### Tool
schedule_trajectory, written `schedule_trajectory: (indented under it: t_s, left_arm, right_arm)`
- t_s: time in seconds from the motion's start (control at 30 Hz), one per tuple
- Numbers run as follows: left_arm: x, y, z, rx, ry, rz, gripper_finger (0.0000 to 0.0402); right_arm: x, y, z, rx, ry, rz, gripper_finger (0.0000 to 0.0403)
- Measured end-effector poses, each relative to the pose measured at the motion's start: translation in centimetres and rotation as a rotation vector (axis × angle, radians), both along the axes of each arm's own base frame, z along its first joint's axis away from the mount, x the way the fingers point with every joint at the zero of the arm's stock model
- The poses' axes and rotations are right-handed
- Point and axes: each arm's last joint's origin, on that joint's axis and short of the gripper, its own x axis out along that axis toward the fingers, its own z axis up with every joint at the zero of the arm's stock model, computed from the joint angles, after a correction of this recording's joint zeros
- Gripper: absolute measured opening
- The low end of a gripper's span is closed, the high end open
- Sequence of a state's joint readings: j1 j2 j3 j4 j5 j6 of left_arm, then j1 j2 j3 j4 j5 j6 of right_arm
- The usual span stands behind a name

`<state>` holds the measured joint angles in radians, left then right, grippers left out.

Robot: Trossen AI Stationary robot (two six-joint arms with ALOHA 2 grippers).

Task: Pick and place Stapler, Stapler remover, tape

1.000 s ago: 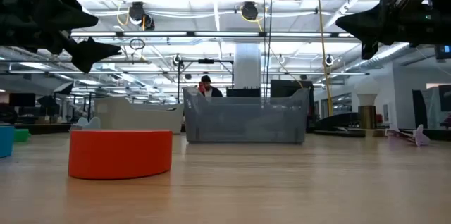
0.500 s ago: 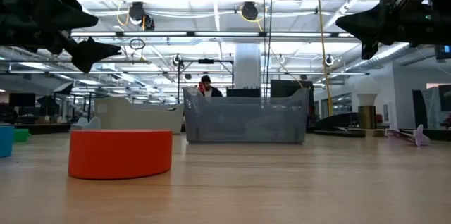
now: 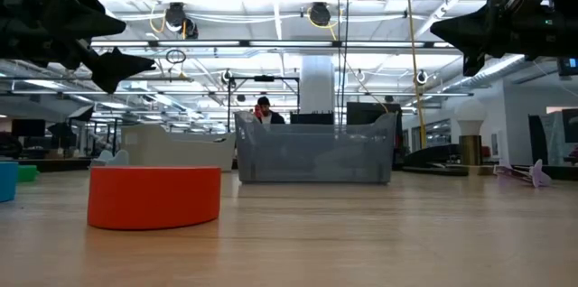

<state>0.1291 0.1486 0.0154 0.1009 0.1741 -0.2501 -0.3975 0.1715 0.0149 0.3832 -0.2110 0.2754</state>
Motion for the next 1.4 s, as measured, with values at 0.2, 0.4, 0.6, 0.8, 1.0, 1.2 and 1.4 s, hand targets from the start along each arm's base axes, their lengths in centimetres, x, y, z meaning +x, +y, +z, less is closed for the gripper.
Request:
schedule_trajectory:
  t_s: [0.2, 0.4, 0.6, 0.8, 1.0, 1.2, 1.4]
  left_arm:
    - [0.0, 0.0, 0.0, 0.0, 0.0, 0.0, 0.0365]
    - [0.0, 0.0, 0.0, 0.0, 0.0, 0.0, 0.0365]
    - [0.0, 0.0, 0.0, 0.0, 0.0, 0.0, 0.0365]
    - [0.0, 0.0, 0.0, 0.0, 0.0, 0.0, 0.0365]
    - [0.0, 0.0, 0.0, 0.0, 0.0, 0.0, 0.0365]
    - [0.0, 0.0, 0.0, 0.0, 0.0, 0.0, 0.0365]
    - [0.0, 0.0, 0.0, 0.0, 0.0, 0.0, 0.0365]
  right_arm:
    - [0.0, 0.0, 0.0, 0.0, 0.0, 0.0, 0.0016]
    - [0.0, 0.0, 0.0, 0.0, 0.0, 0.0, 0.0016]
    - [0.0, 0.0, 0.0, 0.0, 0.0, 0.0, 0.0016]
    - [0.0, 0.0, 0.0, 0.0, -0.001, 0.0, 0.0016]
    - [0.0, 0.0, 0.0, 0.0, 0.0, 0.0, 0.0016]
    - [0.0, 0.0, 0.1, -0.003, -0.008, -0.001, 0.0016]
    - [-0.3, 0.1, 1.1, 0.012, -0.125, 0.015, 0.0016]
